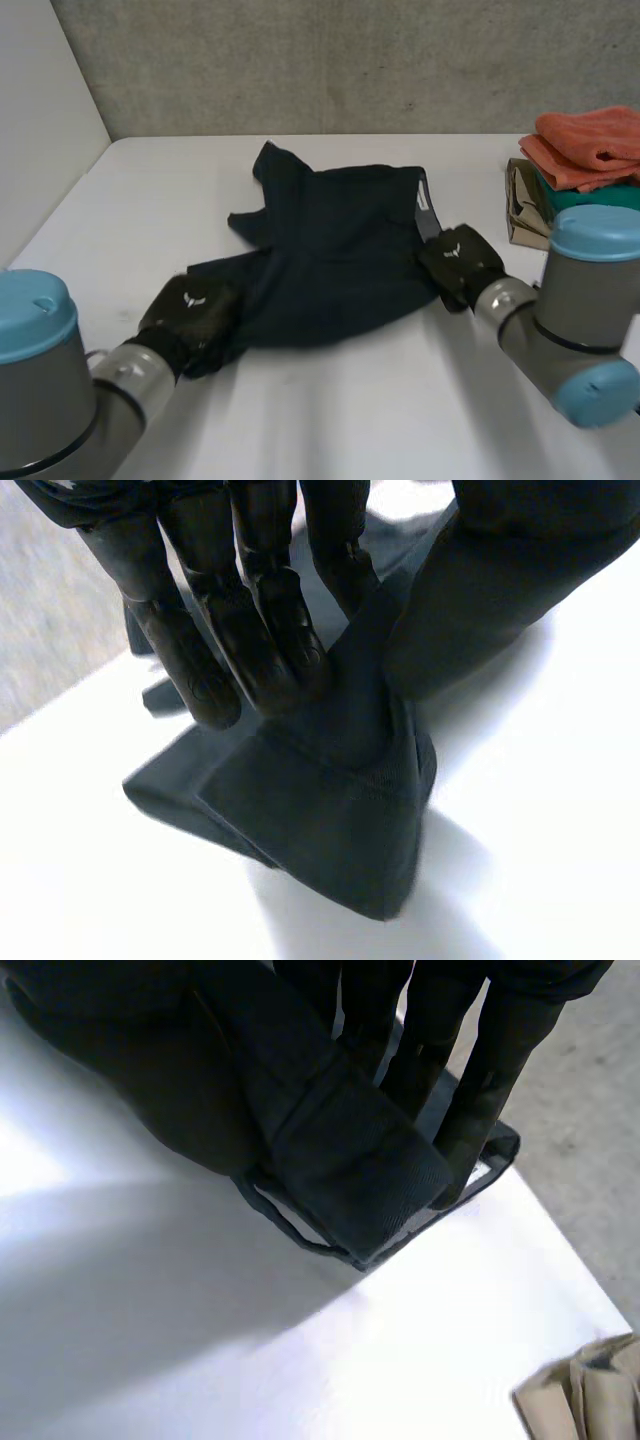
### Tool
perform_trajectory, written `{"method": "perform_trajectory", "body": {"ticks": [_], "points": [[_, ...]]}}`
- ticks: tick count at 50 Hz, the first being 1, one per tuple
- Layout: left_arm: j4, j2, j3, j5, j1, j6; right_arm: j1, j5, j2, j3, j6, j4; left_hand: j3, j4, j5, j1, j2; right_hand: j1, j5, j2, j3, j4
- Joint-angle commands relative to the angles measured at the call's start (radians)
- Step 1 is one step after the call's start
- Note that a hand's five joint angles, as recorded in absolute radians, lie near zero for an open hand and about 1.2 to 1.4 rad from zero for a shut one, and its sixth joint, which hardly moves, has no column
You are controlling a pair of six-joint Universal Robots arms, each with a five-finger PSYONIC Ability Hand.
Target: Fold the laundry.
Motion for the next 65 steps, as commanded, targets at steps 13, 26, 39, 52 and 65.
{"method": "perform_trajectory", "body": {"ticks": [13,26,39,52,65], "points": [[-0.22,0.194,-0.017,-0.009,-0.091,0.063,-0.005,-0.015,-0.376,0.268,-0.146,0.332,-0.597,-0.603,-0.576,-0.548,-0.603,0.274,0.232,0.218,0.205,0.195],[0.147,-0.006,0.075,0.216,0.163,0.074,-0.008,-0.018,-0.342,0.308,-0.101,0.197,-0.641,-0.647,-0.62,-0.593,-0.647,0.274,0.232,0.218,0.205,0.195],[0.155,-0.416,0.368,0.413,0.239,0.203,0.004,-0.017,-0.278,0.318,-0.1,0.159,-0.488,-0.494,-0.467,-0.44,-0.495,0.274,0.232,0.218,0.205,0.195],[0.156,-0.614,0.569,0.402,0.22,0.266,-0.001,-0.011,-0.238,0.318,-0.1,0.142,-0.281,-0.287,-0.26,-0.232,-0.287,0.274,0.232,0.218,0.205,0.195],[0.165,-0.656,0.609,0.374,0.203,0.267,-0.007,-0.007,-0.224,0.318,-0.1,0.14,0.201,0.195,0.222,0.25,0.195,0.274,0.232,0.218,0.205,0.195]]}}
